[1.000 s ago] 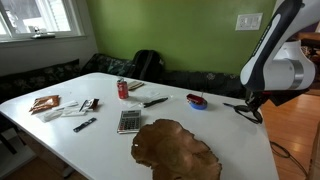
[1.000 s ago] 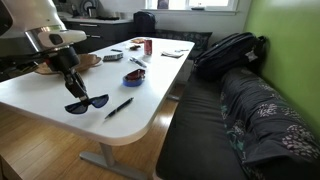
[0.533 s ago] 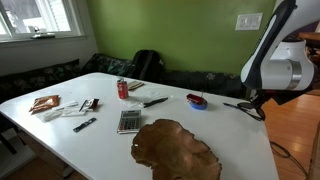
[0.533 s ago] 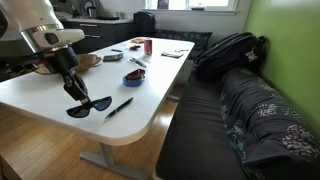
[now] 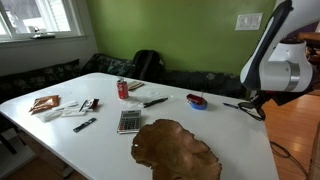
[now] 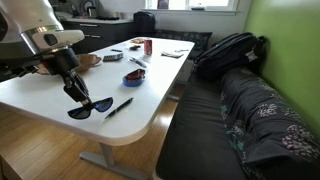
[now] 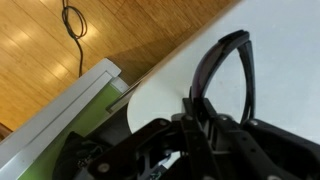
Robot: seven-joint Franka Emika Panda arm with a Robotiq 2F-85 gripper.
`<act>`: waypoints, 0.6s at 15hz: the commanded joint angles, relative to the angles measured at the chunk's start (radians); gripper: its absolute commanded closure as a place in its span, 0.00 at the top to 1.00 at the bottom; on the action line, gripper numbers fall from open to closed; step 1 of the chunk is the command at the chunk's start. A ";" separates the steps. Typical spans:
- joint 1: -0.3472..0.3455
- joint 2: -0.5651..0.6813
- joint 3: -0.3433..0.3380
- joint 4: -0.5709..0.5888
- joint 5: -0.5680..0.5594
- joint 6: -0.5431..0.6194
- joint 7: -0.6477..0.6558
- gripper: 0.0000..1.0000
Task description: Remove the sunglasses from the wooden bowl and put the on the top right corner table surface
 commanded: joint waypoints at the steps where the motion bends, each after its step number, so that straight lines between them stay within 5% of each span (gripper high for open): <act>1: -0.062 -0.035 0.062 0.003 0.025 0.034 -0.026 0.03; 2: -0.073 -0.036 0.075 0.006 0.022 0.039 -0.026 0.03; 3: -0.171 -0.082 0.149 -0.034 -0.191 0.096 0.149 0.03; 4: -0.115 -0.042 0.119 0.005 -0.033 0.063 0.017 0.03; 9: -0.203 -0.049 0.208 0.007 -0.065 0.079 0.051 0.03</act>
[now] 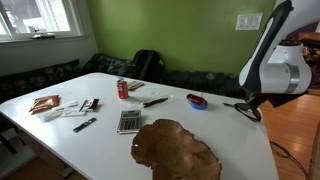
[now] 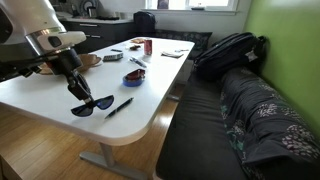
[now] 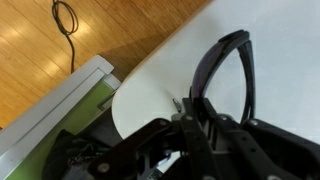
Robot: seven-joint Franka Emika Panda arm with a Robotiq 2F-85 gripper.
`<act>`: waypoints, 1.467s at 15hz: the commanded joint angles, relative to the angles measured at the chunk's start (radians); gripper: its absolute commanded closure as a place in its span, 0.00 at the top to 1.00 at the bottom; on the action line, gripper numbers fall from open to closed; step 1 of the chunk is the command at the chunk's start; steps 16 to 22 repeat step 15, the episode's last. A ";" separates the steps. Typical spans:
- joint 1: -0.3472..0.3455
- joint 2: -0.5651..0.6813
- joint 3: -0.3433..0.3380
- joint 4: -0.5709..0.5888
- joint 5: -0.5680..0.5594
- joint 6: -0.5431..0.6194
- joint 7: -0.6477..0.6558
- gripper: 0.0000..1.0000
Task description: Remove the sunglasses from the wooden bowl and put the on the top right corner table surface
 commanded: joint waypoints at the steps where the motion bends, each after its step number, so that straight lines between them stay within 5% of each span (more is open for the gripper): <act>1: -0.074 -0.022 0.066 -0.004 0.004 0.017 -0.009 0.05; 2: -0.087 -0.019 0.078 -0.004 0.005 0.018 -0.007 0.36; 4: -0.114 -0.017 0.100 -0.001 0.005 0.022 -0.007 0.38; 12: -0.123 -0.178 0.135 -0.033 -0.011 0.025 -0.025 0.97; 14: -0.117 -0.272 0.155 -0.055 -0.031 -0.008 -0.056 1.00; 15: -0.112 -0.137 0.141 0.002 -0.010 0.026 -0.021 0.96; 22: -0.112 -0.137 0.141 0.002 -0.010 0.026 -0.021 0.96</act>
